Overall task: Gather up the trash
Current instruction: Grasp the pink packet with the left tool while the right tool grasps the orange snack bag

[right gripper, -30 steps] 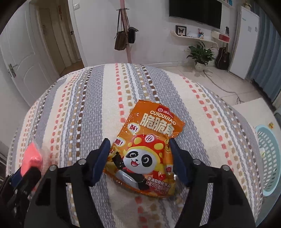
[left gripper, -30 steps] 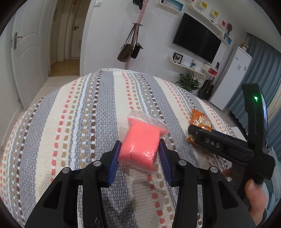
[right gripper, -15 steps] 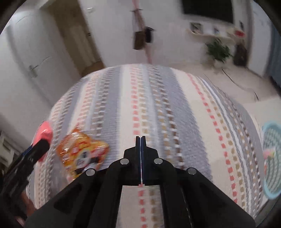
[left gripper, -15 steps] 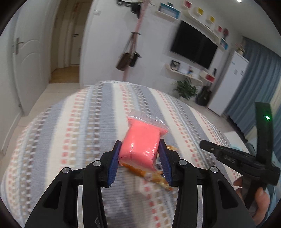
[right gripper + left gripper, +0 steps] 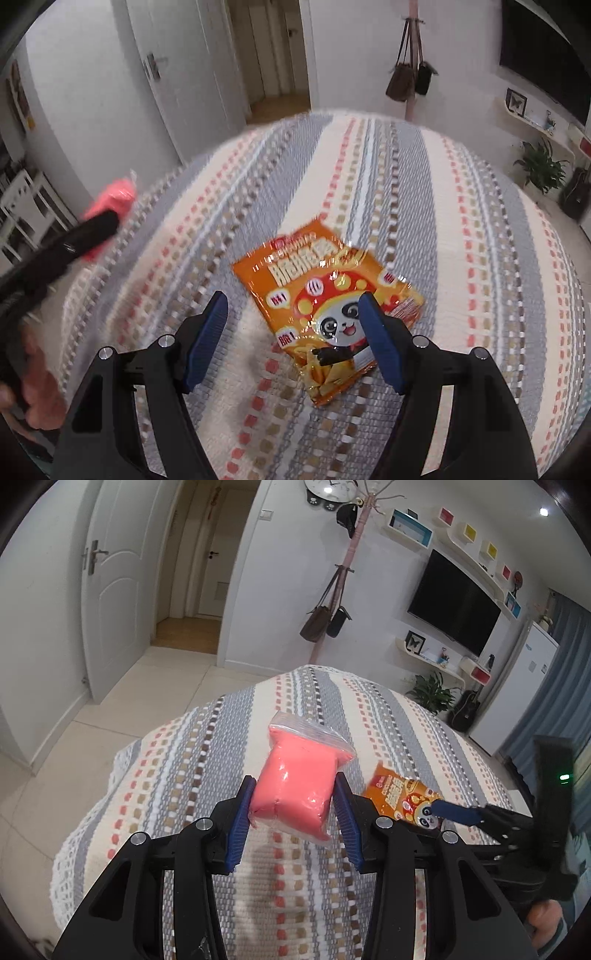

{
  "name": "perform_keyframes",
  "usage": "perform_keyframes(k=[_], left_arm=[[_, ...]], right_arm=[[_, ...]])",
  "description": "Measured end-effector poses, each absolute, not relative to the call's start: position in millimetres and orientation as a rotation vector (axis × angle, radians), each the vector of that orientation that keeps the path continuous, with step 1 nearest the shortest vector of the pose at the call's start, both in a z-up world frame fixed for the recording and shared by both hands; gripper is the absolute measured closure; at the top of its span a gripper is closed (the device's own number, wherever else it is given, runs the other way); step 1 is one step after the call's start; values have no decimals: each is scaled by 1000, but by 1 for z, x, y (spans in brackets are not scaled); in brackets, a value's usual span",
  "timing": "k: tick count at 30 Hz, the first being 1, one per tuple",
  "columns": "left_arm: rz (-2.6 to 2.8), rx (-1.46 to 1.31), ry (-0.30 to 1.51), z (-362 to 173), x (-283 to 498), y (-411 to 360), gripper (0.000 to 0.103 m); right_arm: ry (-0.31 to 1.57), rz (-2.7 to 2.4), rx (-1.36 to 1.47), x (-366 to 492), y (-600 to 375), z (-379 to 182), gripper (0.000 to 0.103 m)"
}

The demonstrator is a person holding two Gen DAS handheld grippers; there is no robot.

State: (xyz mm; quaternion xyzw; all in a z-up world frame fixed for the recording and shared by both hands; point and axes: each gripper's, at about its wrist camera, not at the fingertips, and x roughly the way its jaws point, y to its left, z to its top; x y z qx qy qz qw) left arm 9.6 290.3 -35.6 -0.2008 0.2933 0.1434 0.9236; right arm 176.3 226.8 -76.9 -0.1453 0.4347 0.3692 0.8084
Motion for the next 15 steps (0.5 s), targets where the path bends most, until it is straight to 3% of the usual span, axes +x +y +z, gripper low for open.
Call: perform_keyframes(k=[6, 11, 13, 14, 15], left_arm=[[277, -425, 613, -40, 11, 286, 62], [259, -408, 621, -39, 15, 279, 62], [250, -398, 622, -36, 19, 277, 62], [244, -393, 620, -34, 21, 274, 62], [238, -389, 618, -33, 22, 272, 62]], right_arm=[[903, 715, -418, 175, 242, -88, 38], [905, 726, -363, 180, 237, -85, 78], [911, 727, -339, 184, 230, -84, 87], [917, 733, -319, 186, 227, -84, 95], [936, 764, -260, 190, 222, -84, 96]])
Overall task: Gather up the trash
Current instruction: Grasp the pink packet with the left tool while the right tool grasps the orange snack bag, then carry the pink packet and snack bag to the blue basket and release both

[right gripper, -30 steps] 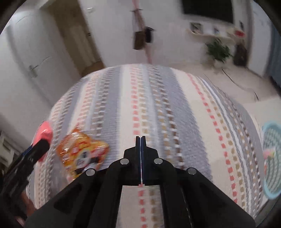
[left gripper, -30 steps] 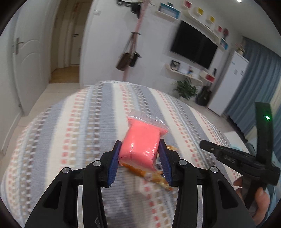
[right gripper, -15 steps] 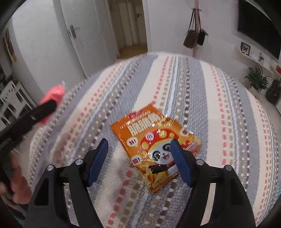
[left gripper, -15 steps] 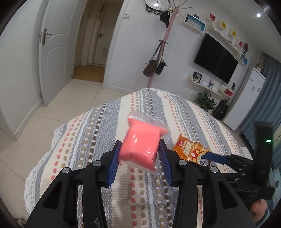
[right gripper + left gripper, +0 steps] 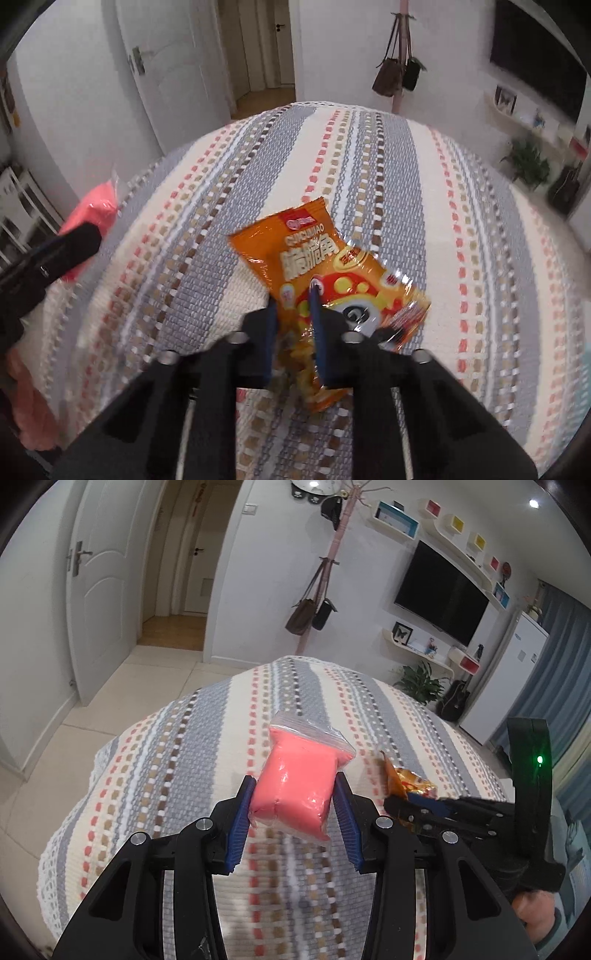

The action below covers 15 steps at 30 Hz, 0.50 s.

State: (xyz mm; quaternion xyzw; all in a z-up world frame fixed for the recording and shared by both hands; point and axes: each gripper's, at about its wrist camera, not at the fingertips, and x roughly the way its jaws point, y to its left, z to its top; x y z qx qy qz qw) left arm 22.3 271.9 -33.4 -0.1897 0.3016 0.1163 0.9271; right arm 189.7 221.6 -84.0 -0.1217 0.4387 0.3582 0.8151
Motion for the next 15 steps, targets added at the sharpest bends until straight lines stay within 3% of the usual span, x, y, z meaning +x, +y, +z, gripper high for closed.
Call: perform_keyframes(k=[15], left_arm=[[59, -278, 582, 8, 82, 173, 62]], right_arm=[[698, 674, -9, 185, 96, -4, 100]])
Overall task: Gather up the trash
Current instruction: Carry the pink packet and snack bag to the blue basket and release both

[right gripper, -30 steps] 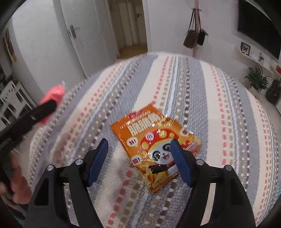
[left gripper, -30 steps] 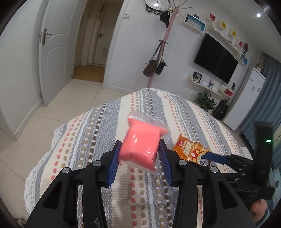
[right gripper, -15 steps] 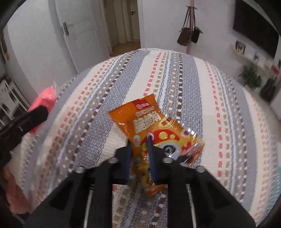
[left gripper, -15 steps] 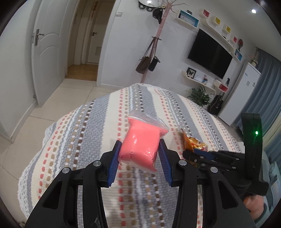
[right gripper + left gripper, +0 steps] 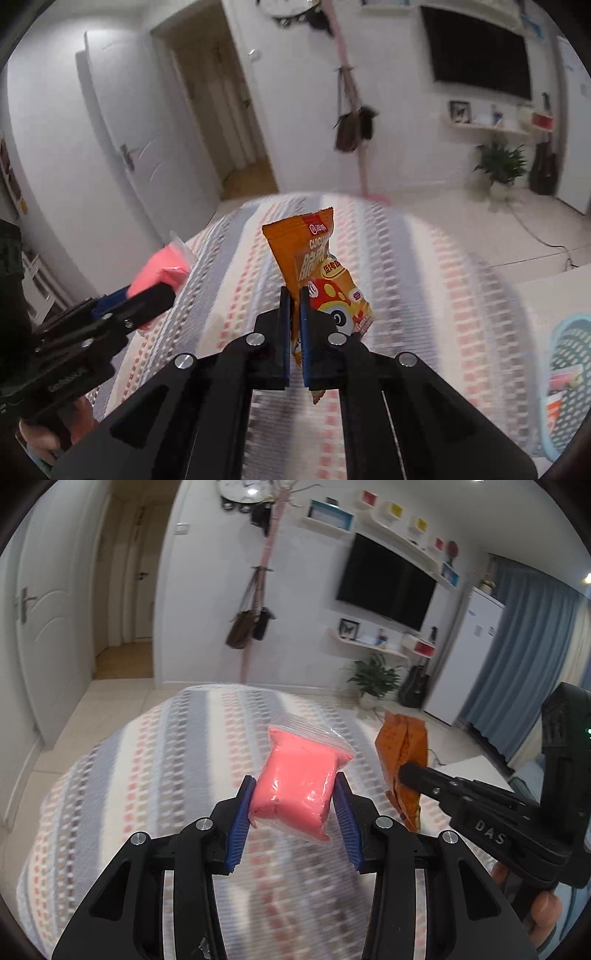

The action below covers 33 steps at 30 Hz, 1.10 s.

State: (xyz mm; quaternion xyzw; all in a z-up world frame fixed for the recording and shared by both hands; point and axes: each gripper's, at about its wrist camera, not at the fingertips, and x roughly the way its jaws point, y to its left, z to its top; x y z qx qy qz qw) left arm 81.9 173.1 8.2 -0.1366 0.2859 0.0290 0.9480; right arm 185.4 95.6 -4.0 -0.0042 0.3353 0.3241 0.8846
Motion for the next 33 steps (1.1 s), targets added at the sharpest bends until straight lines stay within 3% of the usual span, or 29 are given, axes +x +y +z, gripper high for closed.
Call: perform_keyframes(k=[14, 20, 26, 33], left_arm=[[-202, -186, 612, 15, 168, 25, 62], [-340, -167, 685, -8, 206, -52, 62], [-456, -143, 811, -47, 240, -115, 62], [-507, -154, 919, -83, 266, -151, 62]], right_arm=[[586, 366, 97, 197, -91, 22, 100], [656, 231, 184, 217, -169, -11, 100], [865, 74, 296, 242, -234, -72, 100], [965, -22, 381, 244, -278, -116, 100]])
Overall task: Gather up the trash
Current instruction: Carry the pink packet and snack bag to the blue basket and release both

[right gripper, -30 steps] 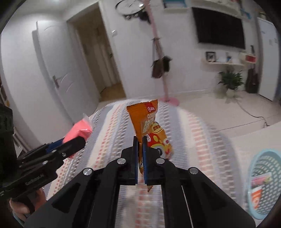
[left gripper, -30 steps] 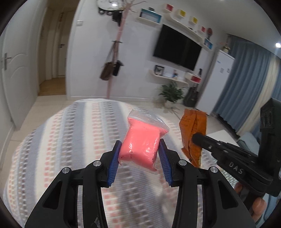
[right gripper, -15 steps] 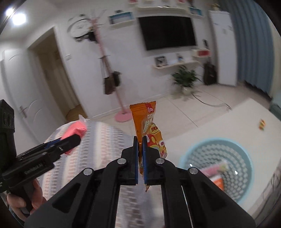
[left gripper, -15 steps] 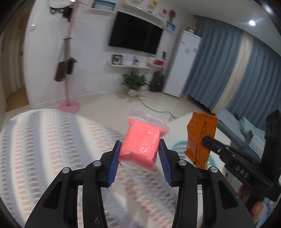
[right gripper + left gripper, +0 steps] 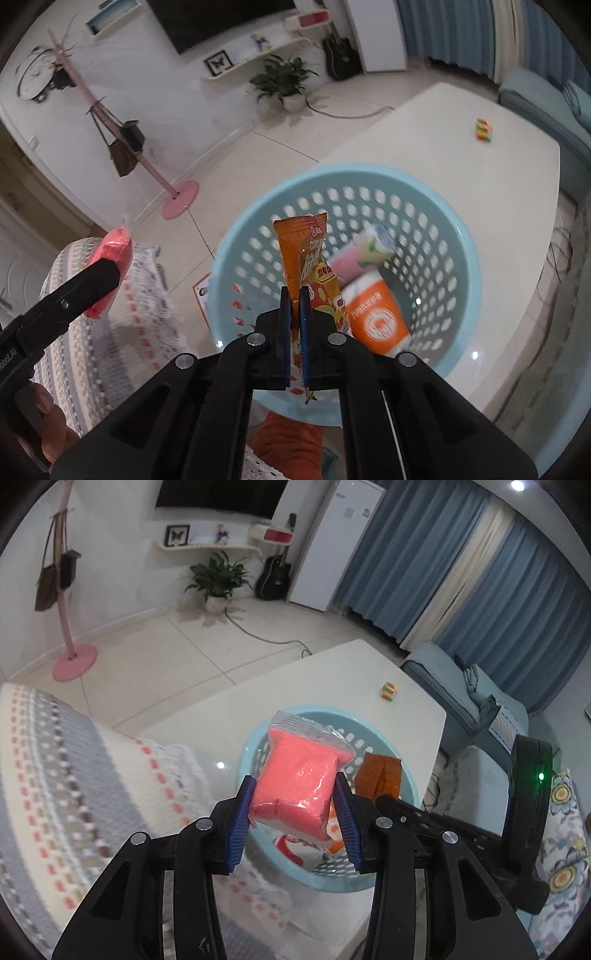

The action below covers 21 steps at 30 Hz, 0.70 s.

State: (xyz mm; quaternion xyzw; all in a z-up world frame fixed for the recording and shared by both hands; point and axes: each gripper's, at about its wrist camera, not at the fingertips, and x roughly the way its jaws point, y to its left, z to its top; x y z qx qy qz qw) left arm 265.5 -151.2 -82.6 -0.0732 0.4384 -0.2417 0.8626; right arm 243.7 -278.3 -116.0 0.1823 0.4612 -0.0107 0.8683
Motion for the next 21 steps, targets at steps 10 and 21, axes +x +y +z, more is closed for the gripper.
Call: perform_keyframes(k=[10, 21], left_arm=[[-530, -130, 893, -84, 258, -172, 32], [-479, -119, 737, -35, 201, -121, 19]], right_arm=[[967, -43, 442, 234, -306, -118, 62], [834, 8, 329, 190, -265, -64, 43]])
